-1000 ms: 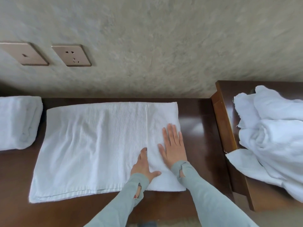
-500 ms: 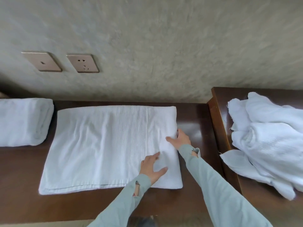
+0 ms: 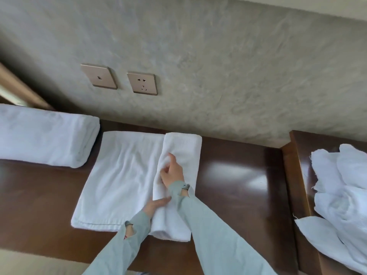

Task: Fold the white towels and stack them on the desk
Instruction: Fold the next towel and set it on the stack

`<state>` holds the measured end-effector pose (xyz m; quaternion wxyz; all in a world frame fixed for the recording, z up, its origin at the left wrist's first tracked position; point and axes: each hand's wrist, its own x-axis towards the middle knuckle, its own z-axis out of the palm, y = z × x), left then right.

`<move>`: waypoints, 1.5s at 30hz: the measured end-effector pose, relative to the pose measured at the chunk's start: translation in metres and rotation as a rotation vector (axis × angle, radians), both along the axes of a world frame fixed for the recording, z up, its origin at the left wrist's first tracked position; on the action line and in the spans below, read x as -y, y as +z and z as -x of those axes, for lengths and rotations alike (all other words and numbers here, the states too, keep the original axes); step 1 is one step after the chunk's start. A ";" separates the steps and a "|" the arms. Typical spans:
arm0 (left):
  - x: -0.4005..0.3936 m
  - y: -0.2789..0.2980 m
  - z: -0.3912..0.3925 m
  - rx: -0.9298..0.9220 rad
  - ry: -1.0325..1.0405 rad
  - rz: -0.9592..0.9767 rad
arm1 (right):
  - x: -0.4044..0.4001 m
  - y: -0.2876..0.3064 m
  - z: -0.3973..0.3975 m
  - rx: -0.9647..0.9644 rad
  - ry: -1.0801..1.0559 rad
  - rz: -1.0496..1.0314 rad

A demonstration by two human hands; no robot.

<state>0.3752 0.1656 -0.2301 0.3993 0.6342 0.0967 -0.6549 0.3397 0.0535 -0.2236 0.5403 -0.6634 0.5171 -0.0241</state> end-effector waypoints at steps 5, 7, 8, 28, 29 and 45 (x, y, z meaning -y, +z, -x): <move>-0.011 -0.022 -0.011 0.322 -0.369 -0.133 | 0.006 -0.015 0.009 -0.026 0.139 0.247; -0.009 -0.020 -0.012 0.352 -0.443 -0.152 | 0.017 -0.023 0.024 -0.149 0.153 0.516; -0.008 -0.024 -0.014 0.364 -0.478 -0.177 | 0.021 -0.028 0.031 -0.209 0.187 0.580; -0.013 -0.019 -0.031 0.868 -0.356 -0.033 | -0.001 -0.040 0.058 -0.059 -0.344 0.233; -0.014 -0.018 -0.030 0.813 -0.377 -0.020 | -0.002 -0.039 0.058 -0.095 -0.297 0.297; 0.069 0.004 0.089 0.661 -0.700 0.129 | 0.077 0.015 0.156 -0.437 -0.428 0.013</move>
